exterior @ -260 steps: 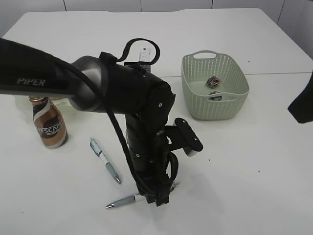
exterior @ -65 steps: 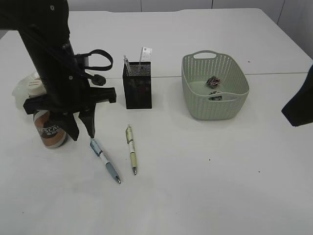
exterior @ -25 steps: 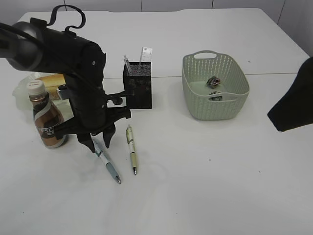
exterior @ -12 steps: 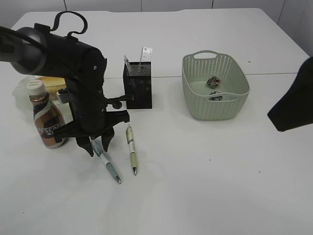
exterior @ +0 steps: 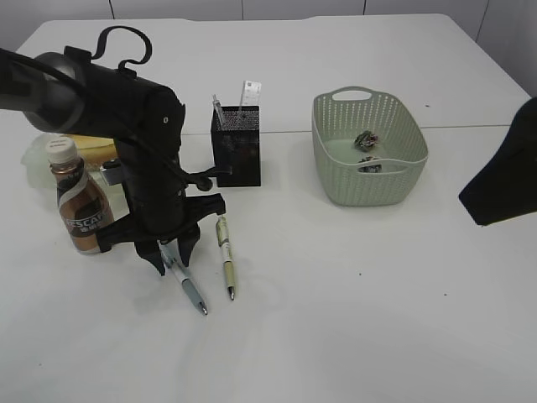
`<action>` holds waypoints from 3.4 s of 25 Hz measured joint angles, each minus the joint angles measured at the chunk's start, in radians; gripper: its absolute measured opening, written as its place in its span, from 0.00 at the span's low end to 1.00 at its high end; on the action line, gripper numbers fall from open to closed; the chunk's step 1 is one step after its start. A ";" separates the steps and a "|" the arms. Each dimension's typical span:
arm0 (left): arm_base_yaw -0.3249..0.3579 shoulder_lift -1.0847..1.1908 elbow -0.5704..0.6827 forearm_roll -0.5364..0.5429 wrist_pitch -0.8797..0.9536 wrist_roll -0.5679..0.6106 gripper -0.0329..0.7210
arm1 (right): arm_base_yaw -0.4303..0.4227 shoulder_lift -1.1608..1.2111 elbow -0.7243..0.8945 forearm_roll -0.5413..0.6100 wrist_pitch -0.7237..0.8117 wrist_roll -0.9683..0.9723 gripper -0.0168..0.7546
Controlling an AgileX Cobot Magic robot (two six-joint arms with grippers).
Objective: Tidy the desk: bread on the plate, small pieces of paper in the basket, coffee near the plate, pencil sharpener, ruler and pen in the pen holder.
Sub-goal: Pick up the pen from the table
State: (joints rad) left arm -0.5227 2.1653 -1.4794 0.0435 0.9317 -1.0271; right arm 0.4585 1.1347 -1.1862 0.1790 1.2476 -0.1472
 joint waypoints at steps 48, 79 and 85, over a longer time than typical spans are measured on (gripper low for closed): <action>0.014 0.027 0.000 -0.059 -0.026 0.018 0.36 | 0.000 0.000 0.000 0.000 0.000 0.000 0.55; 0.014 0.037 -0.002 -0.077 -0.019 0.148 0.24 | 0.000 0.000 0.000 0.000 -0.001 0.000 0.55; 0.014 0.037 -0.002 -0.077 -0.019 0.212 0.13 | 0.000 0.000 0.000 0.000 -0.001 0.000 0.55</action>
State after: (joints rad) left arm -0.5088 2.2027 -1.4813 -0.0334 0.9125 -0.8149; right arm 0.4585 1.1347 -1.1862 0.1790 1.2462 -0.1472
